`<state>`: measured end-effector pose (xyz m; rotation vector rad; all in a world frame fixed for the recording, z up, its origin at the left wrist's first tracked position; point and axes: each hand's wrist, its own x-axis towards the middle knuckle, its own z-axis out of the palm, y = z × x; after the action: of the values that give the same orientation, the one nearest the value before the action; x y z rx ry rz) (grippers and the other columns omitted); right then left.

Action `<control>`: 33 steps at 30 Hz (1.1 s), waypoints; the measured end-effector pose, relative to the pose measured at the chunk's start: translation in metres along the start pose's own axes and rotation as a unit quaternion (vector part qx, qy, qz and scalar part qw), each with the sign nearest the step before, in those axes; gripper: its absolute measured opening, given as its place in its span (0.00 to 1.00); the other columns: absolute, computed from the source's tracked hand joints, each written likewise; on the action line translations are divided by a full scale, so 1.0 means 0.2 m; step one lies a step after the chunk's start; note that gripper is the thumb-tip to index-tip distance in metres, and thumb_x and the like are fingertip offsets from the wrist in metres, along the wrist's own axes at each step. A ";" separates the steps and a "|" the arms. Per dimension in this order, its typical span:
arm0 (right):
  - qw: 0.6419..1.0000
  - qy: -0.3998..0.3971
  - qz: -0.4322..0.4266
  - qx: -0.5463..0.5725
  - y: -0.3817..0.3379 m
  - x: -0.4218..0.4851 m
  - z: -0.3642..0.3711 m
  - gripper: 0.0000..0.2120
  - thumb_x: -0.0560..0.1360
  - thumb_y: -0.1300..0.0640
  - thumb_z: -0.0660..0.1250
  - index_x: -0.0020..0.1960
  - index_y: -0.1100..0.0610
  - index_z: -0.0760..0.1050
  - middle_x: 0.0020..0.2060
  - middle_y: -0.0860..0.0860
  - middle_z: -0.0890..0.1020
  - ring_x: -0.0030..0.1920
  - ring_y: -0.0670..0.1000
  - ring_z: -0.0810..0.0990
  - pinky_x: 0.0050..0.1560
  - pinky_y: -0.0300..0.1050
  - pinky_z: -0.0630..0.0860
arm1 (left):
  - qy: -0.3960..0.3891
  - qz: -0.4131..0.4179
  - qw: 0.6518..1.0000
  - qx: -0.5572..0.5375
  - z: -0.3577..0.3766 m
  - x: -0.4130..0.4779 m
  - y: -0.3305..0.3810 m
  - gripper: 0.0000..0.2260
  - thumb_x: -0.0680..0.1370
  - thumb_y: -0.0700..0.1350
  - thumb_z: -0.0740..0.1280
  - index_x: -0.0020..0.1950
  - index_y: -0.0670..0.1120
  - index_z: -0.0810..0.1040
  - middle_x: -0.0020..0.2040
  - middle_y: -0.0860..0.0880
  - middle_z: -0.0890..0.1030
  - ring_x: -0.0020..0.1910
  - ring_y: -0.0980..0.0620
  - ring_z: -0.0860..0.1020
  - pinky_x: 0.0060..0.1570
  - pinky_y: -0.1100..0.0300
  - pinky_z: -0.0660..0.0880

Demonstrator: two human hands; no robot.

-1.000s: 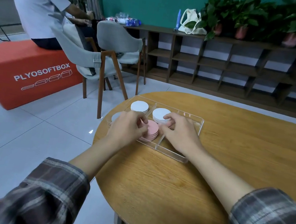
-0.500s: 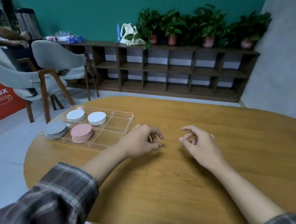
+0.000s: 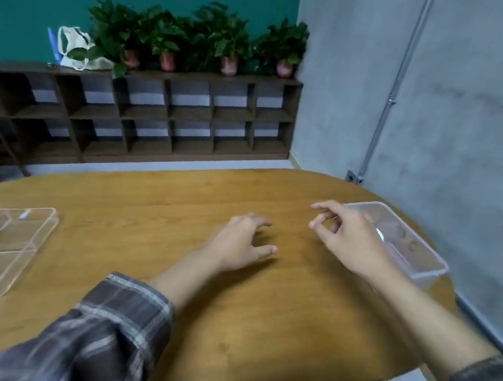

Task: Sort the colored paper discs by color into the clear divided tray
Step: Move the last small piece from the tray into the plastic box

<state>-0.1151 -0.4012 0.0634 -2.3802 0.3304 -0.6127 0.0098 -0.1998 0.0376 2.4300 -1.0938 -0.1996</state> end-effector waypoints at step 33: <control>0.939 -0.192 0.154 -0.242 0.68 0.25 -0.25 0.31 0.72 0.43 0.76 0.72 0.50 0.75 0.69 0.53 0.76 0.66 0.55 0.76 0.67 0.50 0.74 | -0.050 -0.010 0.998 -0.028 0.44 0.38 0.22 0.42 0.73 0.70 0.71 0.82 0.53 0.65 0.84 0.52 0.59 0.84 0.51 0.54 0.83 0.50 0.52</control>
<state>-0.1078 -0.5503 0.0255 -2.7536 0.7268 0.1012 0.0040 -0.3116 -0.0160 2.4038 -1.0925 -0.3559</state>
